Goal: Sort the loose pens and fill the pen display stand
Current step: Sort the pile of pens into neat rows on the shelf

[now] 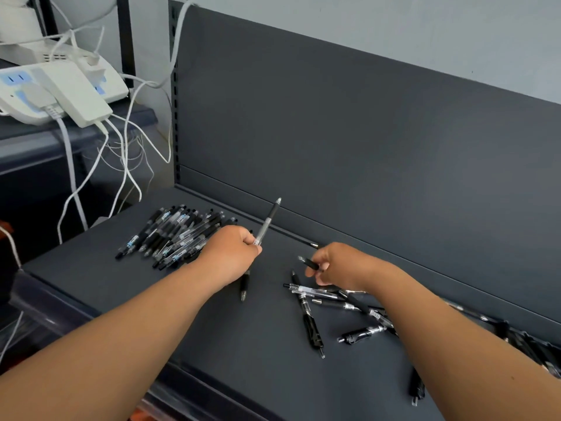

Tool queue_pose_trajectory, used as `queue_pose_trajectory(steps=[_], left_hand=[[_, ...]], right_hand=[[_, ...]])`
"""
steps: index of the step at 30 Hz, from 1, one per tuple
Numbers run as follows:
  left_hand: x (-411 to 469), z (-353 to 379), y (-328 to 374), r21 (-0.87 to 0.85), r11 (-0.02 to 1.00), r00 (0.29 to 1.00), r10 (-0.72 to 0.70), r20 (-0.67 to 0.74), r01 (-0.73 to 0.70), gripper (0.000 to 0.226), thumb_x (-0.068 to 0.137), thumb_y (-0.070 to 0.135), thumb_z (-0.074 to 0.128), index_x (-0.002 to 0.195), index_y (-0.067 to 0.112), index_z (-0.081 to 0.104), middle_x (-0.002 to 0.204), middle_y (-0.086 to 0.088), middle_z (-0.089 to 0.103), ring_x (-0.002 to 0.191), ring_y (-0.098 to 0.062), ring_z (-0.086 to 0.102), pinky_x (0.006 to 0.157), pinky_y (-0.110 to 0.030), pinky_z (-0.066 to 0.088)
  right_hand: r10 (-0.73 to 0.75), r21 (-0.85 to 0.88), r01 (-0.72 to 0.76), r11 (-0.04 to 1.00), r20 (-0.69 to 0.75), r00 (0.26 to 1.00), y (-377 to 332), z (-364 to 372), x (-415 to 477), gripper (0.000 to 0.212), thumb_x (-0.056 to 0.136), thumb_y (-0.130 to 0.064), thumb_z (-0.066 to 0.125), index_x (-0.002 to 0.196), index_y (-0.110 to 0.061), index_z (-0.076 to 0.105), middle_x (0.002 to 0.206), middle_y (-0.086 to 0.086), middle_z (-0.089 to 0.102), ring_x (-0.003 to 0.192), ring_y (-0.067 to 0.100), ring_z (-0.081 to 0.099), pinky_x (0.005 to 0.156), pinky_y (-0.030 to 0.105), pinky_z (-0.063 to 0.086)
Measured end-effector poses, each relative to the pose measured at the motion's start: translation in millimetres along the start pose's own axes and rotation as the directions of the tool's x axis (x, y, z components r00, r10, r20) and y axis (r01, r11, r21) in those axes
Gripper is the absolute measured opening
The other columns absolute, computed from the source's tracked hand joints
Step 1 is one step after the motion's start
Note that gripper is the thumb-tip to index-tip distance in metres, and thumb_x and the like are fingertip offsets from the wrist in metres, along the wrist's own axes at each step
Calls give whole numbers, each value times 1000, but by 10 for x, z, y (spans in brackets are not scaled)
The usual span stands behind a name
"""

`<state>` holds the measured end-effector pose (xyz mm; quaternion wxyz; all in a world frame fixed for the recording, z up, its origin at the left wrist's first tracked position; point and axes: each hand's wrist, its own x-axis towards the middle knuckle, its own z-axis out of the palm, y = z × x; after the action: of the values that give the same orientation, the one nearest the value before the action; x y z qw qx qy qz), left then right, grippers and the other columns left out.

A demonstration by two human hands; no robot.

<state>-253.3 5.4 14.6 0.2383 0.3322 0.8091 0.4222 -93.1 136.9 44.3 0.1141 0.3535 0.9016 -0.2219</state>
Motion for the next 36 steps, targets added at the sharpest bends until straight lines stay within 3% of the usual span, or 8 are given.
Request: queue_pose_trajectory(steps=[3,7,11,15,21,26,31,36], left_hand=[[-17,8,-13,8,1000,1000,-1,19,1,10,87,25,63,89,17,67,90,-6,69,89,-25,65,77,-32,50],[-35,36,-27,8,1000,999,3,40,-3,12,87,26,63,75,27,60,91,-5,68,91,-23,64,82,-35,50],[-52,60,-39,-4,1000,999,9,50,-9,16,87,24,64,72,27,59,89,-4,67,92,-23,63,83,-33,49],[-60,60,-35,-6,1000,998,15,58,-14,13,88,23,63,75,24,61,93,-7,68,93,-25,63,80,-32,49],[-51,60,-55,4,1000,998,24,65,-24,11,88,23,62,77,23,62,91,-5,67,92,-24,63,79,-31,48],[-16,16,-58,-6,999,998,35,58,-34,14,89,23,62,75,26,61,90,-7,68,76,-21,60,70,-30,48],[38,-134,-40,37,998,999,45,-7,-45,13,87,24,64,74,27,62,84,-1,68,85,-22,64,77,-32,49],[78,-475,-74,180,983,990,54,-127,-31,9,87,27,65,85,19,68,83,0,69,81,-20,64,72,-30,48]], right_hand=[[9,-32,-8,999,19,1000,24,64,-32,23,85,-12,66,105,-22,69,104,-5,66,95,13,61,80,22,44],[1,-28,0,1000,30,1000,89,114,-40,19,84,-18,68,101,-26,68,98,-11,62,95,13,61,86,24,46],[-29,-51,30,998,18,999,109,159,-78,13,84,-17,65,91,-27,62,98,-7,62,95,15,60,86,26,48],[-42,-47,42,998,5,999,110,181,-111,16,82,-16,64,93,-27,60,95,-9,62,93,15,61,85,29,50],[-65,-8,65,998,-48,997,103,203,-112,21,83,-14,68,101,-24,68,85,-13,61,81,9,58,77,22,46],[-21,316,107,943,-265,964,94,102,-71,19,82,-7,67,83,-26,66,70,-6,63,64,8,54,69,22,43],[31,511,221,830,-438,898,-114,-119,-11,12,83,-4,67,84,-16,67,76,-1,66,68,10,58,71,22,47],[85,764,173,621,-286,955,-563,-58,202,12,85,-8,67,77,-13,59,72,3,61,64,12,57,66,24,52]])
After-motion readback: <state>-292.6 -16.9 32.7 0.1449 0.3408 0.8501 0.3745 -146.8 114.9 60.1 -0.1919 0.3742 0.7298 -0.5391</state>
